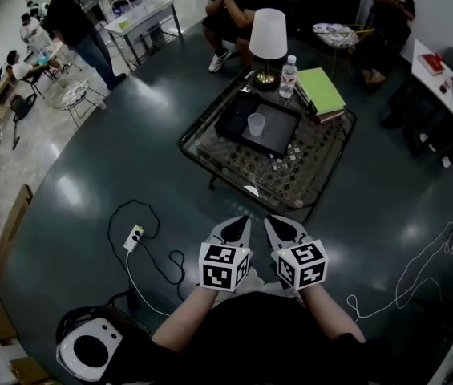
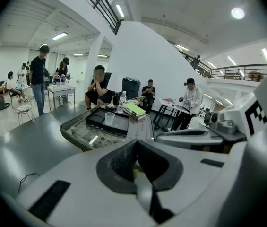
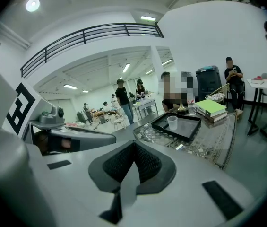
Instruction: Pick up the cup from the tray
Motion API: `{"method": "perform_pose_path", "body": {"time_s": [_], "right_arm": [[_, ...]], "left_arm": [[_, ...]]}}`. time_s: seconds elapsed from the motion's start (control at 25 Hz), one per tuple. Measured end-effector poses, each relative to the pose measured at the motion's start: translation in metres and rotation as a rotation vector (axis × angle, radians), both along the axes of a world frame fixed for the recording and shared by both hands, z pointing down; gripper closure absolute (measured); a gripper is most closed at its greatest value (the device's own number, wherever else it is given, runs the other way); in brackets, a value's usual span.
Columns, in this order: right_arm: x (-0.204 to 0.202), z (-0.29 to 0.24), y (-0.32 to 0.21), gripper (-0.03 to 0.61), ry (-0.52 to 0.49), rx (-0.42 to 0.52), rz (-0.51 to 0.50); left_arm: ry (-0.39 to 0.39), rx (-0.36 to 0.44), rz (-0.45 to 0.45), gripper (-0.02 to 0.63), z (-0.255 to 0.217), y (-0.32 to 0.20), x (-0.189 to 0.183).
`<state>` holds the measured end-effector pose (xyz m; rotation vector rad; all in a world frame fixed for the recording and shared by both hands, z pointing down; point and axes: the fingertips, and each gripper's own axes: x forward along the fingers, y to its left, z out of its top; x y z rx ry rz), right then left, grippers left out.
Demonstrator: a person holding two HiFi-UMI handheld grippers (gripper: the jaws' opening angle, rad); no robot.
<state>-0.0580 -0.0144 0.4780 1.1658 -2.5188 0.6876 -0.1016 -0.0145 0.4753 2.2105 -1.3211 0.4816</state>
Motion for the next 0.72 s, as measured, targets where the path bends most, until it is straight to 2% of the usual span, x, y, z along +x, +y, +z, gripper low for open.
{"method": "perform_pose_path", "body": {"time_s": [0.16, 0.4, 0.56, 0.72], "right_arm": [[0.004, -0.001, -0.006, 0.568, 0.021, -0.007, 0.008], [0.029, 0.008, -0.016, 0.568, 0.023, -0.049, 0.085], [0.032, 0.020, -0.031, 0.568, 0.039, -0.066, 0.065], [0.032, 0.018, -0.061, 0.568, 0.033, -0.044, 0.042]], "left_arm": [[0.015, -0.018, -0.002, 0.604, 0.003, -0.007, -0.002], [0.020, -0.042, -0.003, 0.603, 0.013, -0.012, 0.004], [0.033, -0.018, -0.034, 0.603, 0.015, -0.027, 0.003], [0.015, -0.019, -0.059, 0.603, 0.021, -0.050, 0.001]]}}
